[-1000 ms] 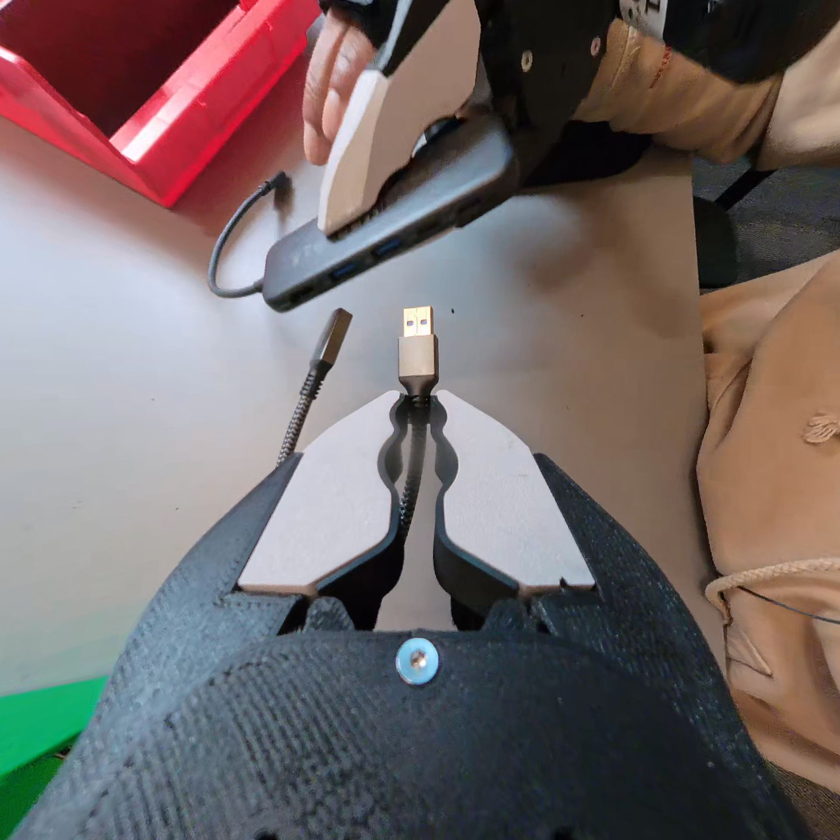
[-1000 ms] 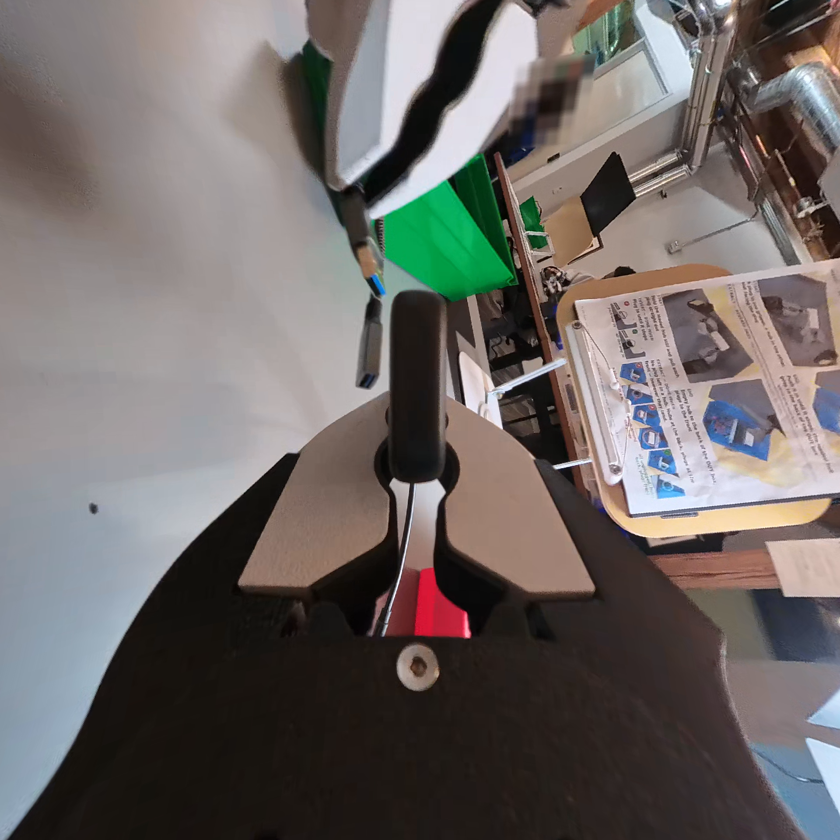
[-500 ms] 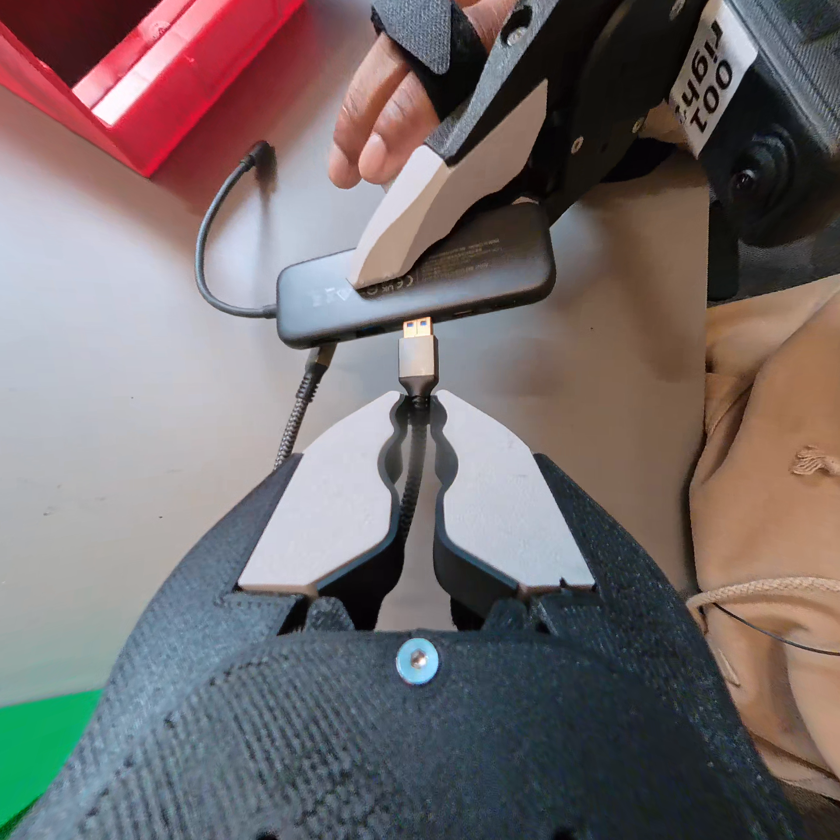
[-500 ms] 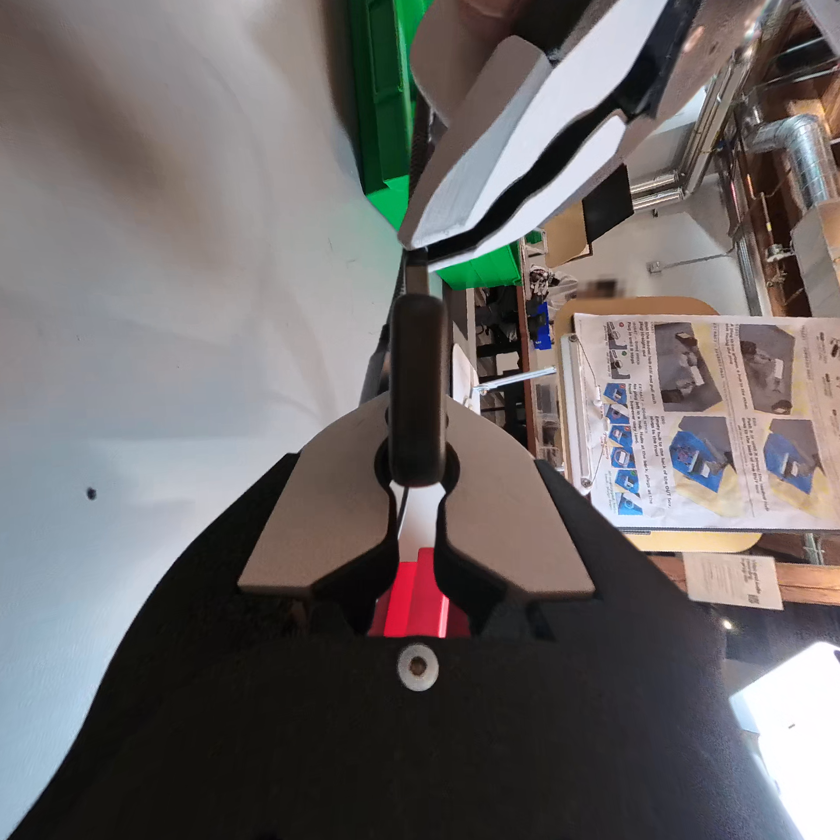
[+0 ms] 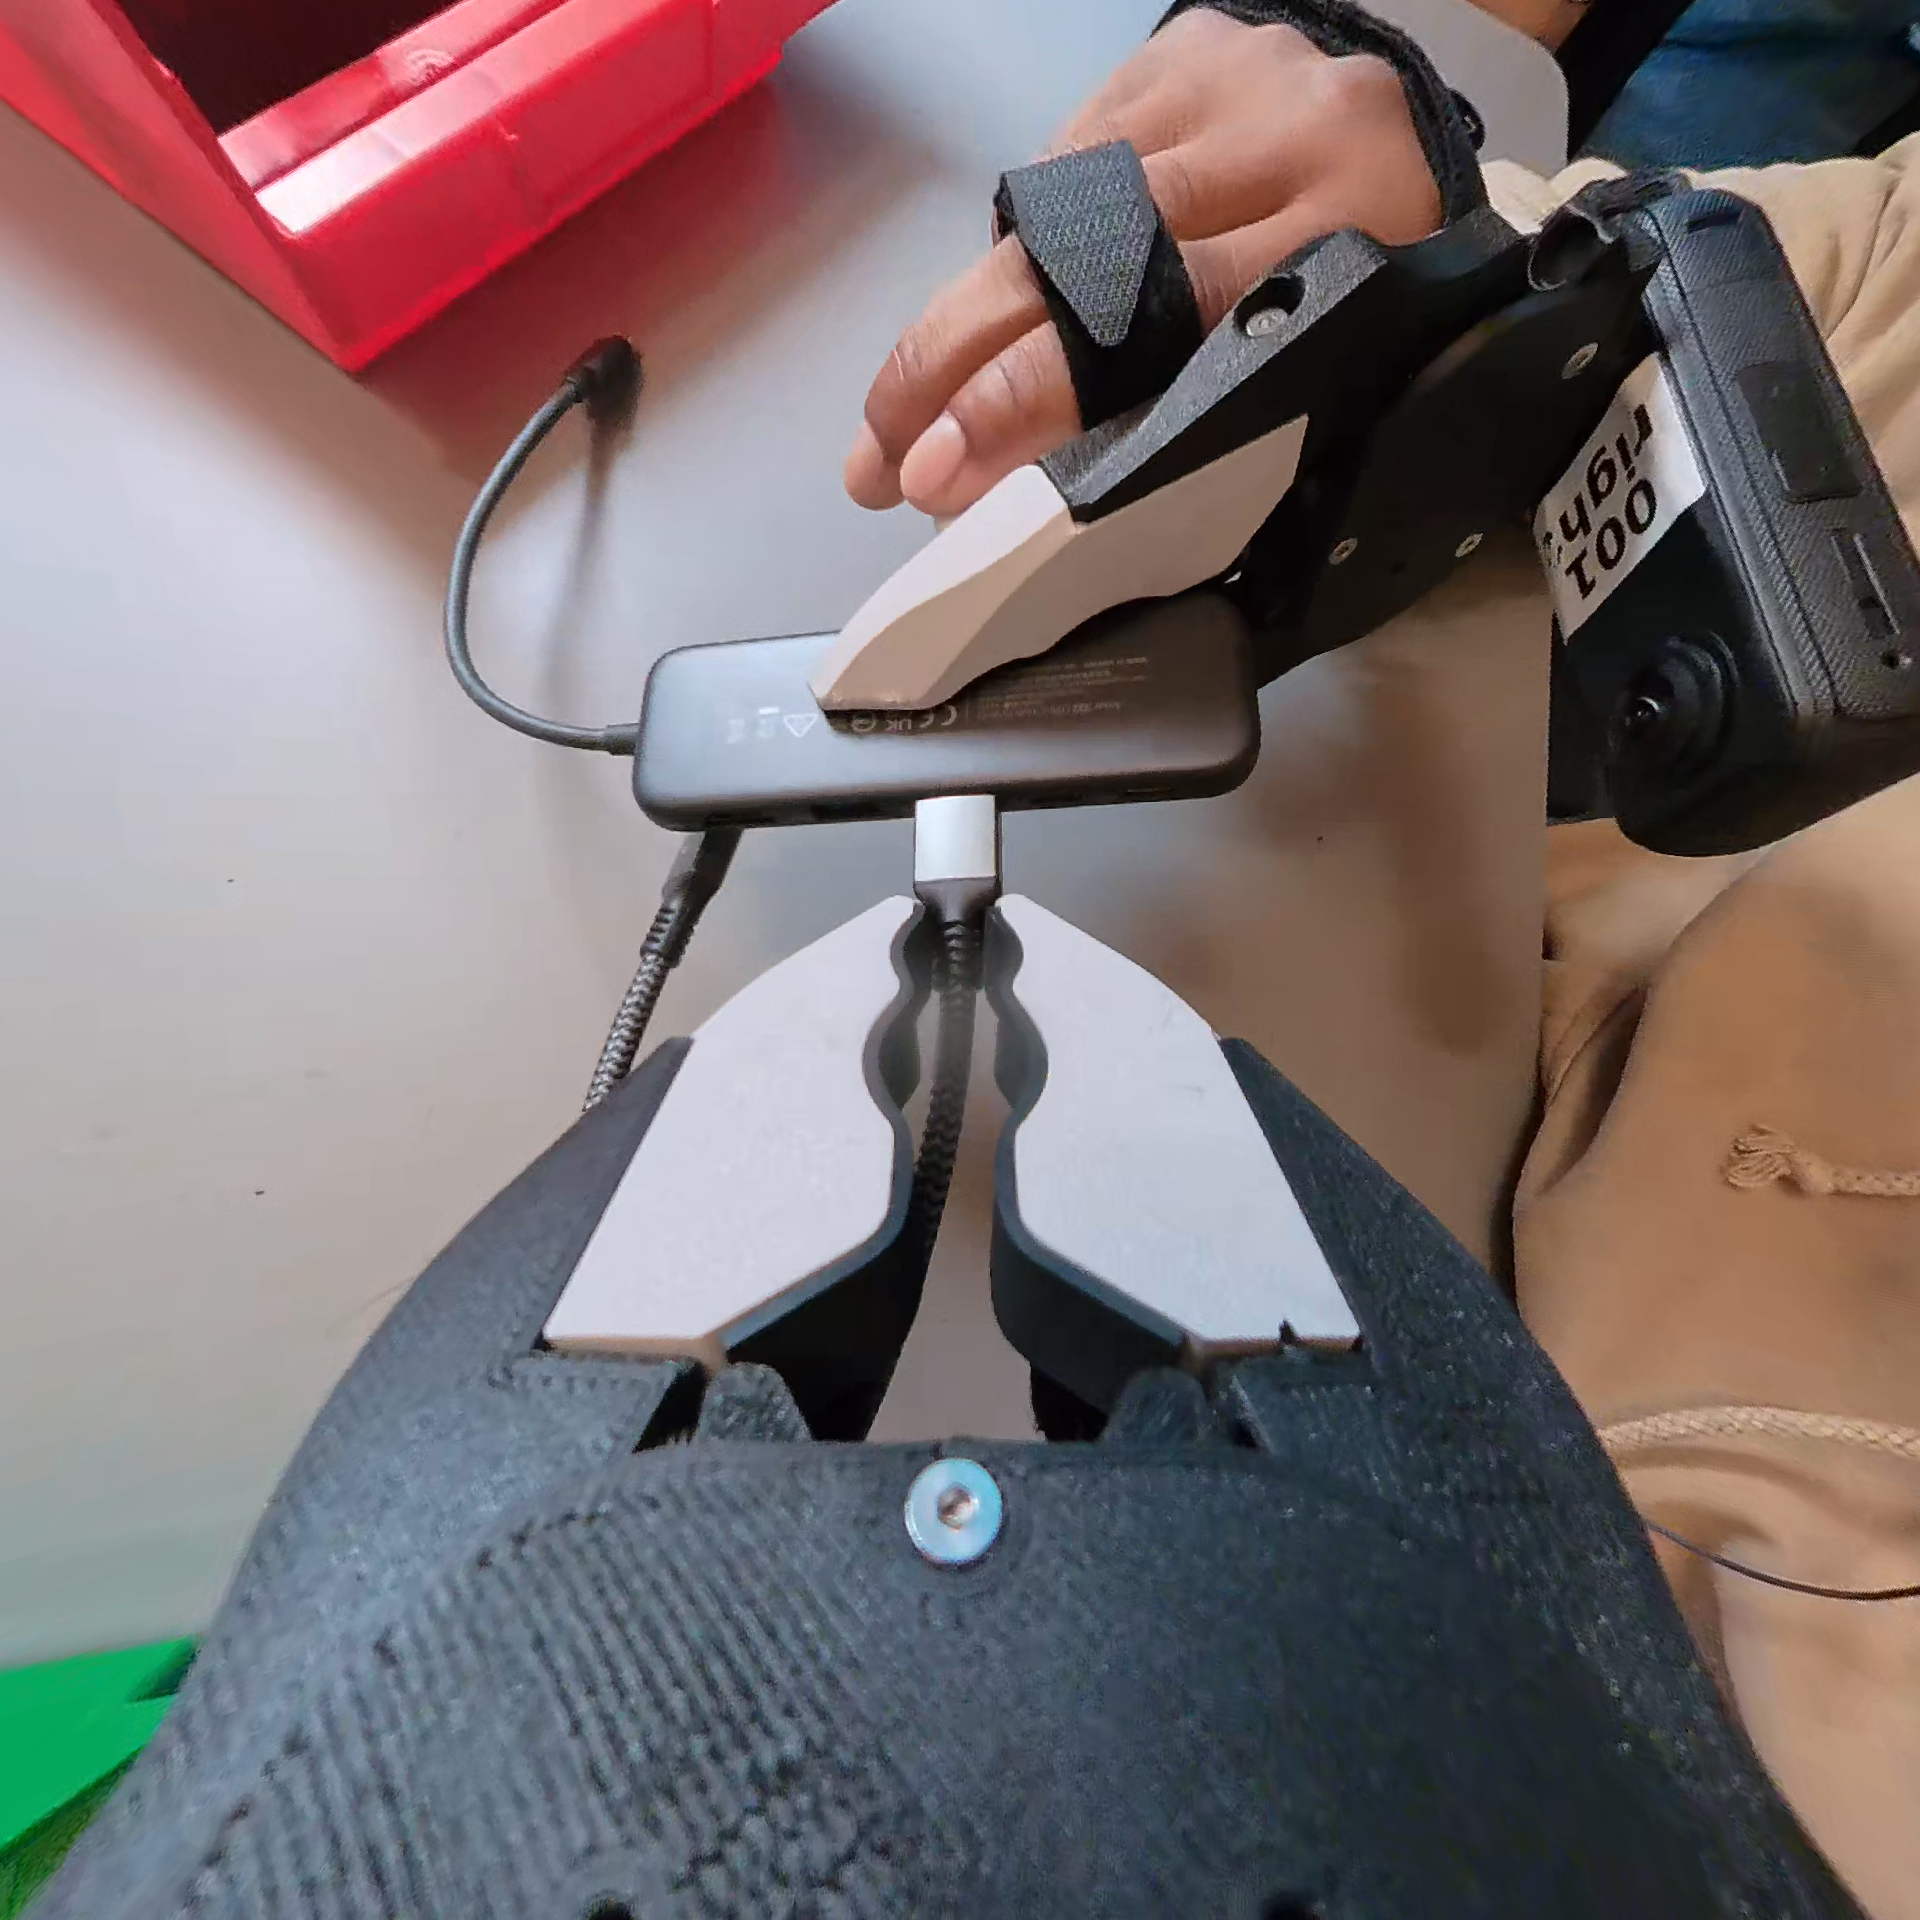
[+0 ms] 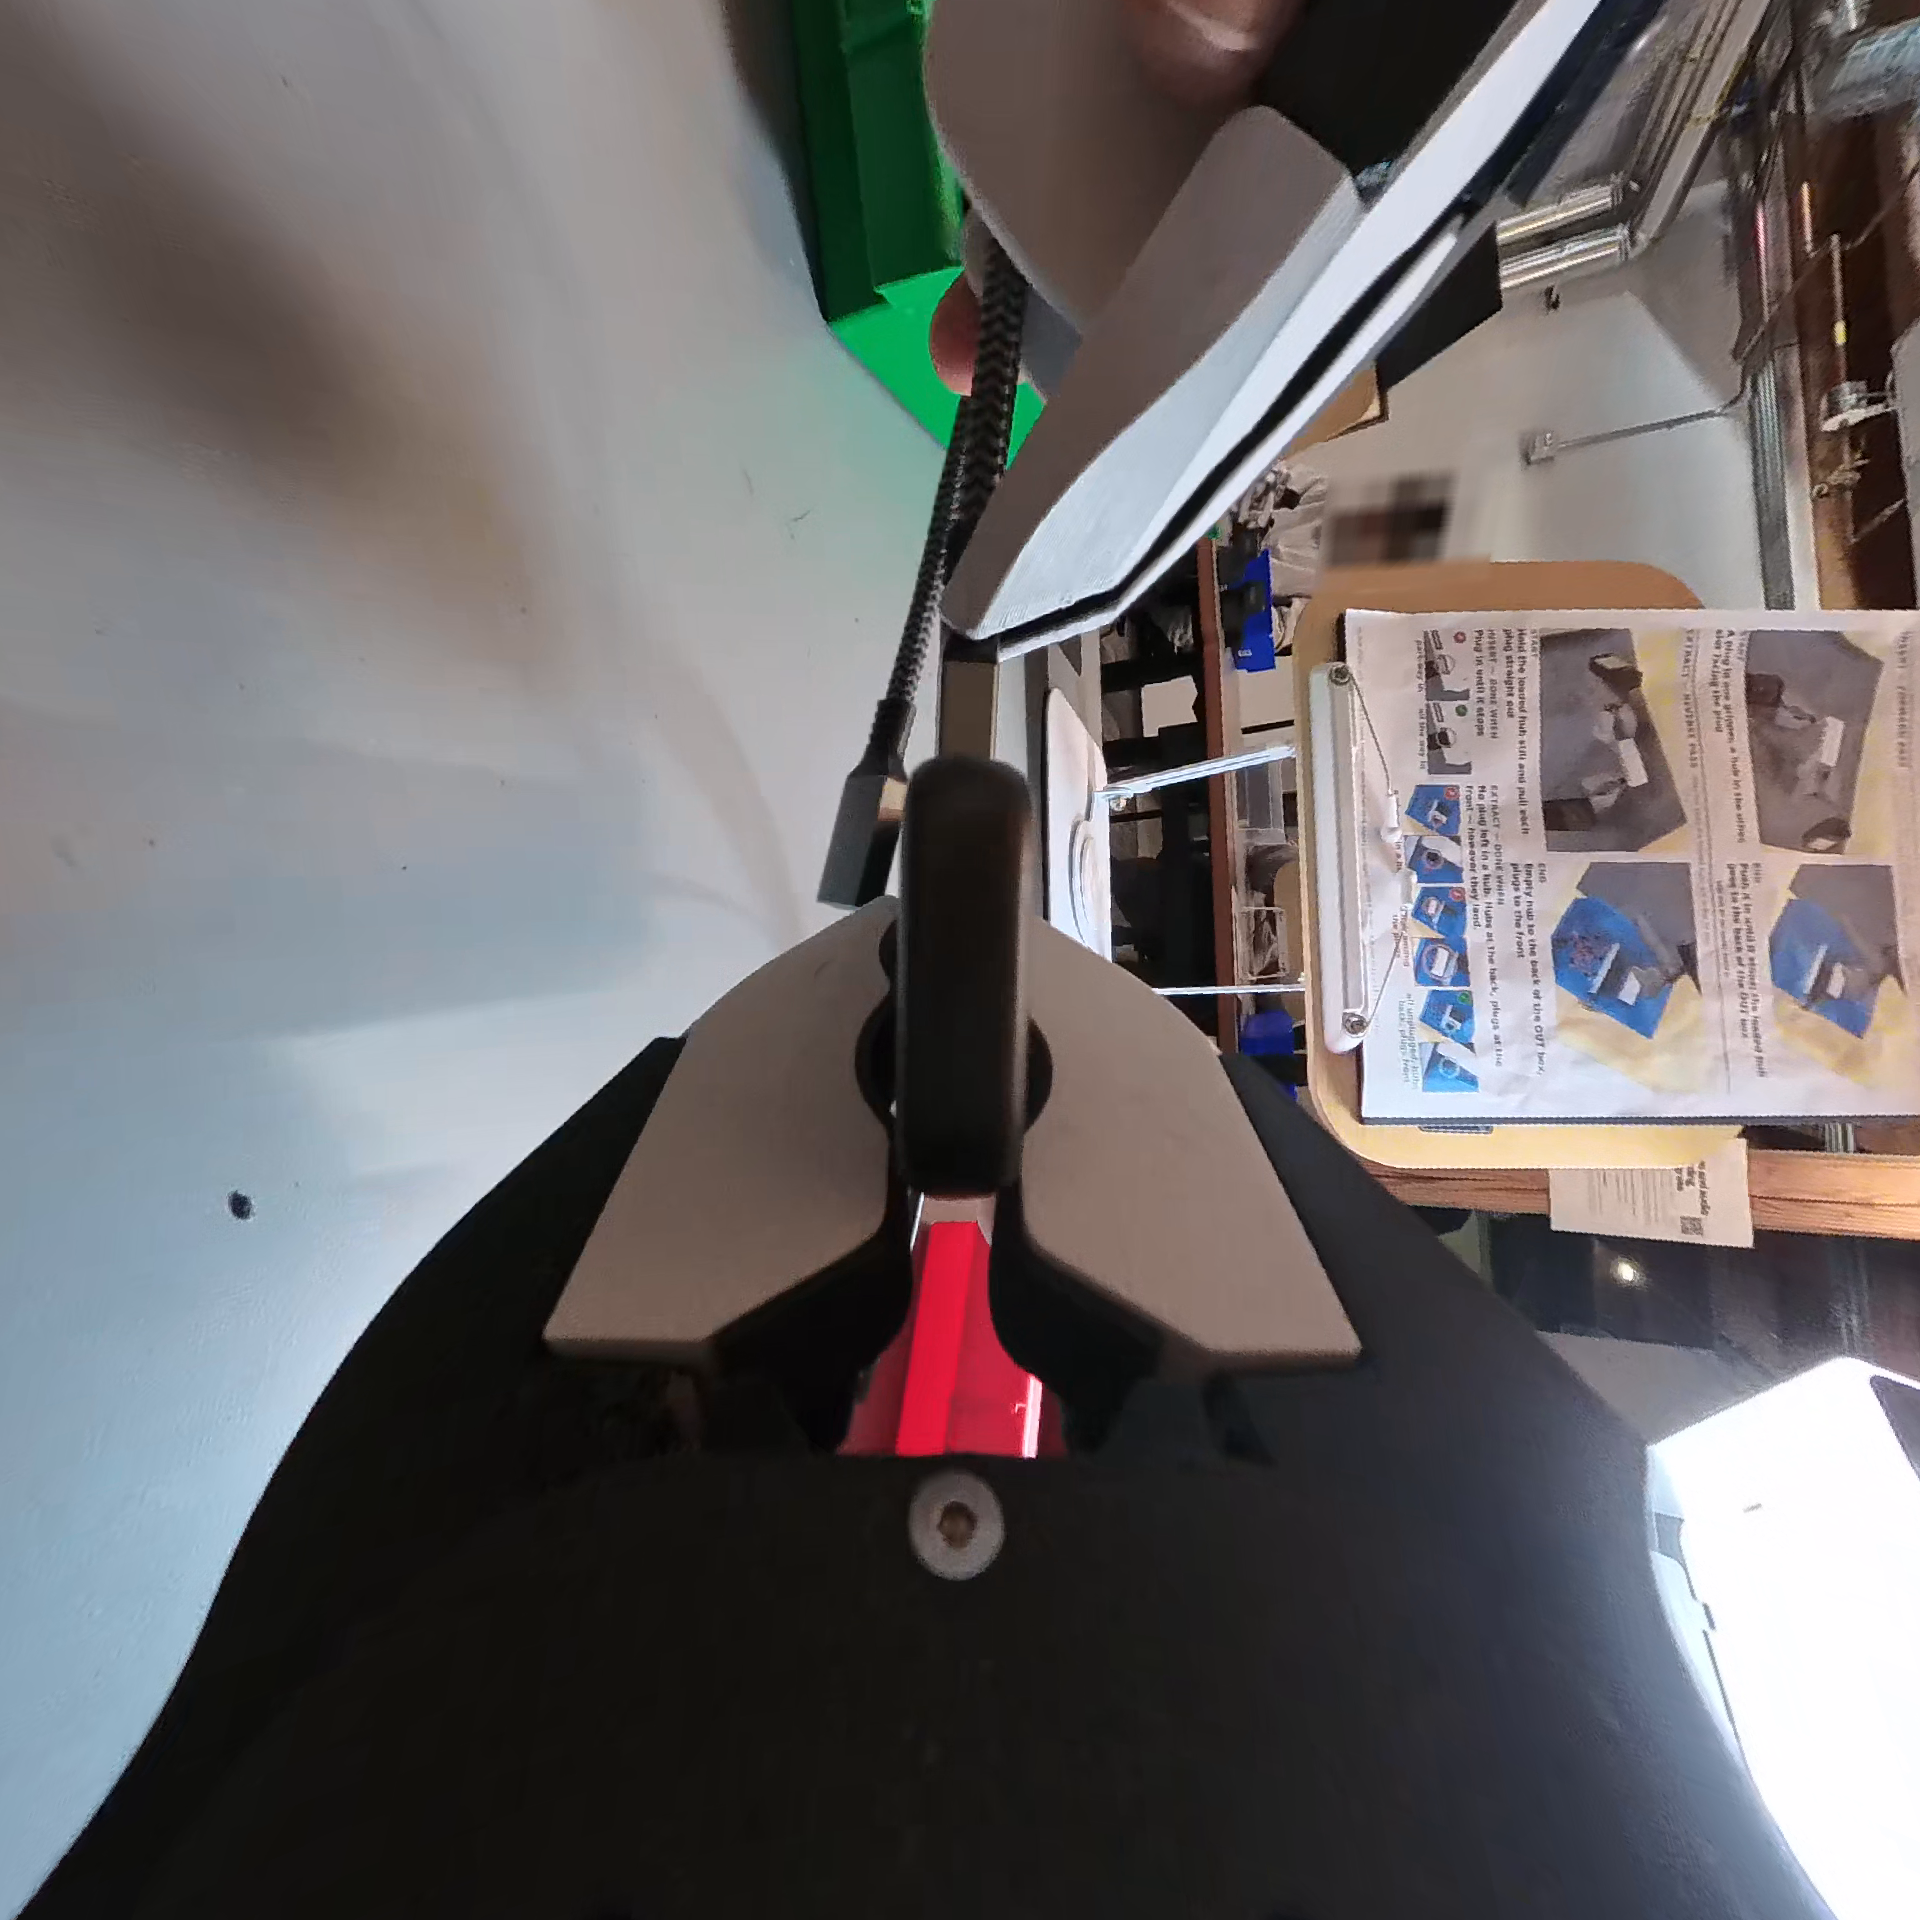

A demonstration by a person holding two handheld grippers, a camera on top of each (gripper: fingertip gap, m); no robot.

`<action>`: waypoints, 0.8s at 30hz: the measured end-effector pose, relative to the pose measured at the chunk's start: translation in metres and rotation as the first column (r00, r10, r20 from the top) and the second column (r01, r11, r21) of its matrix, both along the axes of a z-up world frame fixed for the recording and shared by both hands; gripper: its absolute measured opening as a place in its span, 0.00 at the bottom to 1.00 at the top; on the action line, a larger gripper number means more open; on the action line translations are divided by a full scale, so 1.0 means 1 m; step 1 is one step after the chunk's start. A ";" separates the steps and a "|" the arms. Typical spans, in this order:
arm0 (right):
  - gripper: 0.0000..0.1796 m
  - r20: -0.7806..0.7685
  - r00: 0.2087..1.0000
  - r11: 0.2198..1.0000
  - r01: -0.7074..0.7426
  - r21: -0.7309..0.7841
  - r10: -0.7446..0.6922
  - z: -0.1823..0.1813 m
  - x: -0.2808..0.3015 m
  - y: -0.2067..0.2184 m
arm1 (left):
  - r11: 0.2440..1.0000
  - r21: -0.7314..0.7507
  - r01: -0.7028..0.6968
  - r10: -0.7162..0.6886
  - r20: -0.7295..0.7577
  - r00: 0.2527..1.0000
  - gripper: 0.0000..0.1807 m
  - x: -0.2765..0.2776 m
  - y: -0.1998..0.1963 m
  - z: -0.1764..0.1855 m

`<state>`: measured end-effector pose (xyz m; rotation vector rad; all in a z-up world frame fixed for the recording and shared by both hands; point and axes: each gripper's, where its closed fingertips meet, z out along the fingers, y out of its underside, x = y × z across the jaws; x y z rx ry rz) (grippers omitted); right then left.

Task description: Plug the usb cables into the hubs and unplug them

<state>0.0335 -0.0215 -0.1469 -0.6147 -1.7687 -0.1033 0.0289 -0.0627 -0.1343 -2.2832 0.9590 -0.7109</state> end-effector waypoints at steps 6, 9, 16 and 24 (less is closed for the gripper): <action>0.07 -0.040 0.999 0.999 -0.032 -0.038 0.030 0.002 0.000 0.002 | 1.000 0.028 0.007 -0.008 0.057 0.998 0.05 0.001 0.000 0.002; 0.08 -0.112 0.992 0.994 -0.076 -0.082 0.067 0.013 0.001 -0.001 | 0.999 0.042 0.024 -0.029 0.111 0.993 0.05 0.003 -0.002 0.011; 0.07 -0.135 0.989 0.993 -0.068 -0.092 0.055 0.020 0.005 0.001 | 0.962 0.272 -0.033 -0.033 0.233 0.972 0.09 -0.019 0.001 0.058; 0.07 -0.246 0.969 0.981 -0.038 -0.188 -0.010 0.041 0.015 0.021 | 0.802 0.395 -0.448 0.434 0.129 0.891 0.15 -0.205 0.038 0.073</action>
